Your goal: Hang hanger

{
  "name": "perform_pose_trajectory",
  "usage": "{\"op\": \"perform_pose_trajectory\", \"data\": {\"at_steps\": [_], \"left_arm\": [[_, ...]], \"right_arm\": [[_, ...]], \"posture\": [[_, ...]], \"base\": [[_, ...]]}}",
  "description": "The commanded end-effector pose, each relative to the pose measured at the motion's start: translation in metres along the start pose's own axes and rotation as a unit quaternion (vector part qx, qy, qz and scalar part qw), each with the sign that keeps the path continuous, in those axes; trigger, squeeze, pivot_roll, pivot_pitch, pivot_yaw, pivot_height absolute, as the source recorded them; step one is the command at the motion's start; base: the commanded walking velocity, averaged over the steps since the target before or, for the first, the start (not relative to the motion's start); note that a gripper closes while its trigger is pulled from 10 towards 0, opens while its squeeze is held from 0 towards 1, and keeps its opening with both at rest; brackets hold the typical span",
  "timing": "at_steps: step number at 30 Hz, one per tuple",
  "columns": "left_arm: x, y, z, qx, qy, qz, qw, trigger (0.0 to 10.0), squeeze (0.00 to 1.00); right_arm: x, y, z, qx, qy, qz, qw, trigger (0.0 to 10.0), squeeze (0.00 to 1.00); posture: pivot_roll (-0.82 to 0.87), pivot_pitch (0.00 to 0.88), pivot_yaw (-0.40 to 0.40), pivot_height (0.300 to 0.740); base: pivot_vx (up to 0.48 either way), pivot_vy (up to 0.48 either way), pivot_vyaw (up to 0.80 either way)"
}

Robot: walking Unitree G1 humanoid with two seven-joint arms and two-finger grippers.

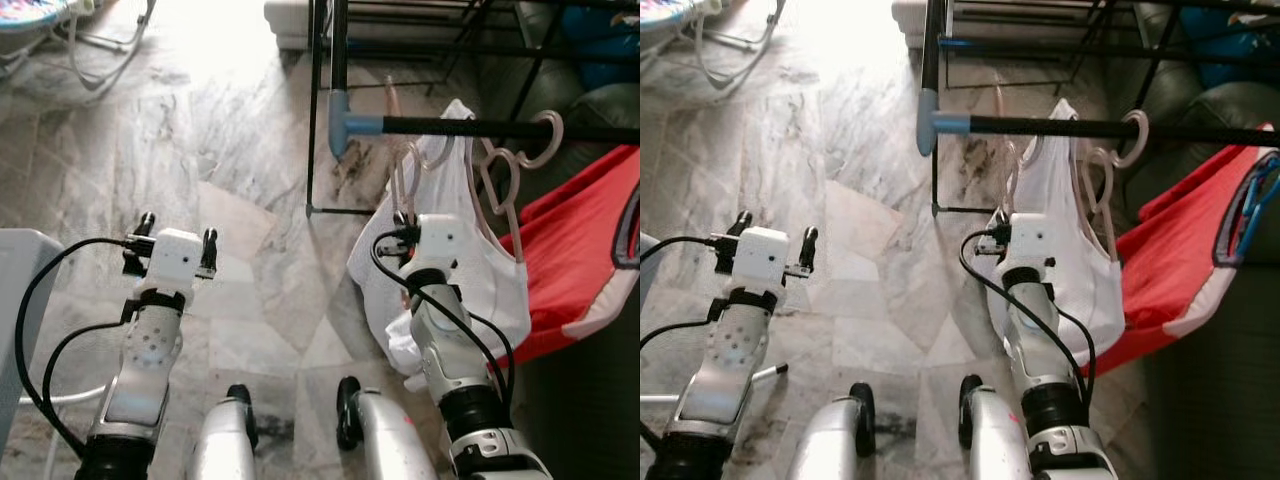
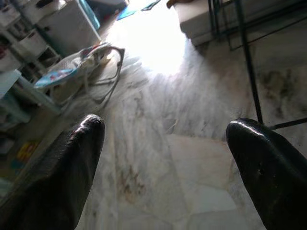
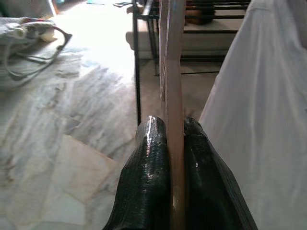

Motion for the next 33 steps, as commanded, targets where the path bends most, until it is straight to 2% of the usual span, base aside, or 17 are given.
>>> {"op": "perform_pose_trajectory", "data": {"at_steps": [1, 8, 12, 15, 17, 18, 19, 23, 26, 33], "left_arm": [[-0.004, -0.004, -0.006, 0.009, -0.008, -0.001, 1.000, 10.0, 0.00], [-0.006, 0.000, -0.008, 0.007, -0.013, -0.016, 1.000, 10.0, 0.00], [-0.004, 0.002, -0.008, 0.008, -0.015, -0.023, 1.000, 10.0, 0.00], [-0.003, 0.002, -0.008, 0.009, -0.015, -0.026, 0.999, 10.0, 0.00], [-0.006, 0.003, -0.010, 0.008, -0.022, -0.029, 0.999, 10.0, 0.00], [-0.006, 0.003, -0.010, 0.008, -0.022, -0.029, 0.999, 10.0, 0.00], [-0.007, 0.003, -0.010, 0.008, -0.024, -0.030, 0.999, 10.0, 0.00], [-0.007, 0.004, -0.010, 0.008, -0.028, -0.033, 0.999, 10.0, 0.00], [-0.005, 0.007, -0.007, 0.003, -0.025, -0.037, 0.999, 10.0, 0.00], [0.002, 0.006, -0.004, 0.004, -0.003, -0.027, 1.000, 10.0, 0.00]], "right_arm": [[0.011, -0.006, -0.004, 0.010, 0.024, 0.001, 1.000, 10.0, 0.00], [0.010, -0.008, -0.005, 0.022, 0.016, 0.001, 1.000, 10.0, 0.00], [0.000, 0.002, -0.010, 0.009, -0.013, 0.003, 1.000, 10.0, 0.00], [-0.008, 0.009, -0.021, 0.004, -0.030, 0.004, 1.000, 10.0, 0.00], [-0.018, 0.017, -0.038, 0.000, -0.051, -0.005, 0.999, 10.0, 0.00], [-0.018, 0.017, -0.038, 0.000, -0.051, -0.005, 0.999, 10.0, 0.00], [-0.022, 0.021, -0.046, -0.006, -0.061, -0.006, 0.998, 10.0, 0.00], [-0.024, 0.027, -0.054, -0.013, -0.069, -0.013, 0.997, 10.0, 0.00], [-0.024, 0.028, -0.056, -0.016, -0.069, -0.015, 0.997, 10.0, 0.00], [-0.015, 0.023, -0.048, -0.010, -0.055, -0.017, 0.998, 10.0, 0.00]], "posture": [[0.03, 0.316, -0.046, 0.740], [0.02, 0.315, -0.055, 0.740], [0.03, 0.311, -0.062, 0.740], [0.03, 0.311, -0.065, 0.740], [0.03, 0.313, -0.070, 0.740], [0.03, 0.313, -0.070, 0.740], [0.03, 0.313, -0.070, 0.740], [0.02, 0.311, -0.071, 0.740], [0.01, 0.310, -0.069, 0.740], [0.03, 0.306, -0.069, 0.740]], "base": [[0.000, 0.000, 0.00], [0.000, 0.000, 0.00], [0.000, 0.000, 0.00], [0.000, 0.092, 0.00], [0.000, 0.292, 0.00], [0.000, 0.307, 0.00], [0.000, 0.394, 0.00], [0.000, 0.439, -0.80], [0.000, 0.480, -0.80], [0.000, 0.303, 0.00]]}}
Point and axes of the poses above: a point about 5 cm out from each wrist's last joint towards the gripper, its own z axis pointing out of the wrist towards the gripper, its own x axis along the axis of the wrist's last joint, y = z × x, the point moved 1 cm from there along z, pointing out of the wrist towards the gripper, and after that the axes turned 13 degrees about z, right-handed, at the moved point
